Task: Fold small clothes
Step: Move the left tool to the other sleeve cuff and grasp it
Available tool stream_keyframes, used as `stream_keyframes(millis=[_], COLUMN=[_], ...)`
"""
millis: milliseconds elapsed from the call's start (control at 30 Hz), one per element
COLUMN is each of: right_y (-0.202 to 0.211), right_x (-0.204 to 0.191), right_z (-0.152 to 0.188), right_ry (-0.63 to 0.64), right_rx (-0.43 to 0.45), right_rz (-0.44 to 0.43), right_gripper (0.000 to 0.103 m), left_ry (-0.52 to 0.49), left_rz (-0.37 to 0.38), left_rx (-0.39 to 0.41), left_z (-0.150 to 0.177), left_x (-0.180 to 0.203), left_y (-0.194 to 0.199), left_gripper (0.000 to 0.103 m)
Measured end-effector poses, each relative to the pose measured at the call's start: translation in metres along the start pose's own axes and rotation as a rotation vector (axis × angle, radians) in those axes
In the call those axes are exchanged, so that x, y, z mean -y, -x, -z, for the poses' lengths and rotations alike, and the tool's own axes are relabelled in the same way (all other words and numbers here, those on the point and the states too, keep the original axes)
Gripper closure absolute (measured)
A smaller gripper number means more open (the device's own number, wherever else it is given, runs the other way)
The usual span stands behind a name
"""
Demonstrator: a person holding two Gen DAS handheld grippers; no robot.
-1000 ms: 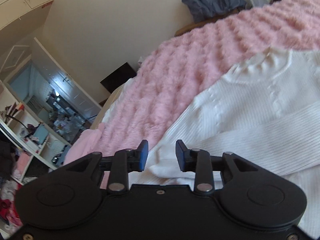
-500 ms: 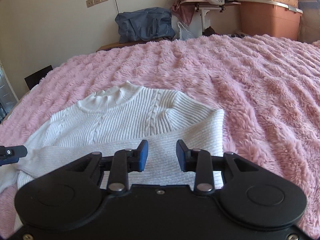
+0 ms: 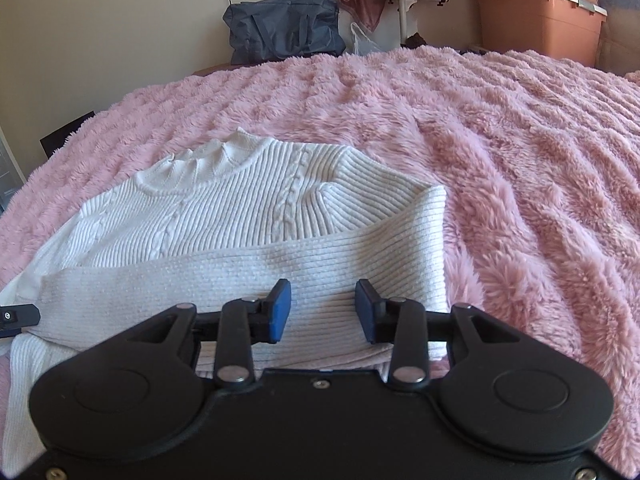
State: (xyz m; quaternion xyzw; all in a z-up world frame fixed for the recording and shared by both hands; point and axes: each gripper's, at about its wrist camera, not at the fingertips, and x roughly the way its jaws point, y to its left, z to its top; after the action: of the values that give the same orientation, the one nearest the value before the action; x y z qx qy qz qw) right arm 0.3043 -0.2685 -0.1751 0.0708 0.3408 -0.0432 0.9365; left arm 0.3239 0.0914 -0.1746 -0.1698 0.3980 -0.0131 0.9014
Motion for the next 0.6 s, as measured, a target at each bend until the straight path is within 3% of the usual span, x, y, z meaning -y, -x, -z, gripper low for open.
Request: stream_keyframes(millis=[133, 300, 600], right_y=[0.024, 0.036, 0.022], right_x=[-0.022, -0.078, -0.183], right_z=[-0.009, -0.007, 0.019], right_ry=[0.017, 0.074, 0.219], right_rx=[0.05, 0.066, 0.047], right_rz=[-0.069, -0.19, -0.322], right_gripper=[0.064, 0.061, 0.061], left_ry=[0.059, 0.236, 0.588], left_rz=[-0.018, -0.031, -0.298], left_rx=[0.095, 0.158, 0.261], left_z=[0.004, 0.033, 0.098], left_x=[-0.021, -0.081, -0.18], left_y=[0.057, 0.123, 0.205], left_gripper=[0.037, 0.037, 0.037])
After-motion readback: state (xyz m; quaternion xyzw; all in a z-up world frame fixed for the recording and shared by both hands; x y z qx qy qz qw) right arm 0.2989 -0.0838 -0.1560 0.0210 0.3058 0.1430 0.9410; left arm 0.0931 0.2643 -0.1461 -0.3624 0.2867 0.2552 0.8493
